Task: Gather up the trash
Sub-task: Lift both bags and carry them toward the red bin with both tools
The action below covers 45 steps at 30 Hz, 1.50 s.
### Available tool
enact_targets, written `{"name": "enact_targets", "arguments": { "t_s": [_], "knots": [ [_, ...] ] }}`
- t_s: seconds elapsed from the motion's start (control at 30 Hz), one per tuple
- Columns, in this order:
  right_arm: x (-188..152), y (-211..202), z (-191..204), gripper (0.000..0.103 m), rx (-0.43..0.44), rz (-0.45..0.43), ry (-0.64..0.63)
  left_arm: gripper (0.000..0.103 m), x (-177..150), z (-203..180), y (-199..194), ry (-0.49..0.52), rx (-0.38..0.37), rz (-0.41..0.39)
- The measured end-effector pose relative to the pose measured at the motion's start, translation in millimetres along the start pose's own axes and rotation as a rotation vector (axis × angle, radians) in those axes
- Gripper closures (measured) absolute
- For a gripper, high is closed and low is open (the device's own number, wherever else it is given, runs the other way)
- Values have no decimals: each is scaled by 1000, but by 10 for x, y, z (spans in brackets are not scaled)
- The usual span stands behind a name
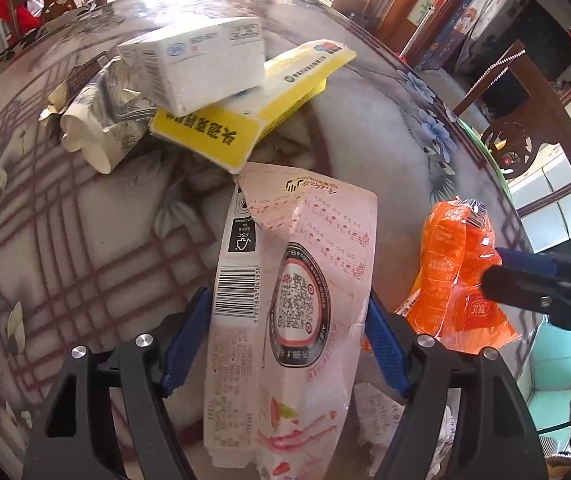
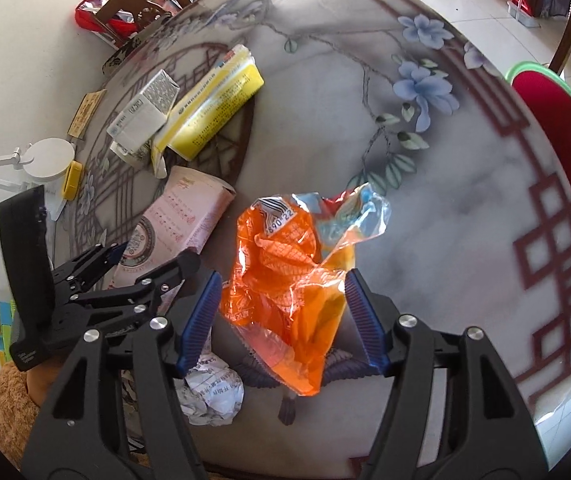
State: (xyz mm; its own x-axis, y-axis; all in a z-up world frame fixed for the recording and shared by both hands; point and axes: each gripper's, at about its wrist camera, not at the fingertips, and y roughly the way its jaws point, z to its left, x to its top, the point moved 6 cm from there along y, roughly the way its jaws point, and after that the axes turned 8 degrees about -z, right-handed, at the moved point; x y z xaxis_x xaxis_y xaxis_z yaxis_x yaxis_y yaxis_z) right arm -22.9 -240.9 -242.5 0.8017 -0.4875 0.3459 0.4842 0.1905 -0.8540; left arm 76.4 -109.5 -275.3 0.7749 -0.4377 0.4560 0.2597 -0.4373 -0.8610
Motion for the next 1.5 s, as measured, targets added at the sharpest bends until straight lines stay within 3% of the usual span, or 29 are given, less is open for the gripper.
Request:
{"name": "enact_targets", "arguments": {
  "t_s": [0.53, 0.63, 0.7, 0.8, 1.13, 1.5],
  "knots": [
    [76, 275, 183, 41, -4, 39, -65, 35, 54, 460, -724, -190, 19, -156],
    [88, 280, 282, 48, -1, 28, -118, 35, 67, 501, -805, -209, 29, -177],
    [97, 254, 353, 57, 3, 17, -155, 35, 57, 504, -836, -217, 37, -186],
    [113, 215, 427, 60, 18, 4, -183, 35, 47, 522, -871, -229, 46, -199],
    [287, -119, 565, 61, 48, -103, -224, 35, 90, 418, -963, -230, 52, -233],
    [382, -372, 571, 61, 86, -164, -222, 35, 162, 262, -1012, -217, 61, -253]
  ]
}}
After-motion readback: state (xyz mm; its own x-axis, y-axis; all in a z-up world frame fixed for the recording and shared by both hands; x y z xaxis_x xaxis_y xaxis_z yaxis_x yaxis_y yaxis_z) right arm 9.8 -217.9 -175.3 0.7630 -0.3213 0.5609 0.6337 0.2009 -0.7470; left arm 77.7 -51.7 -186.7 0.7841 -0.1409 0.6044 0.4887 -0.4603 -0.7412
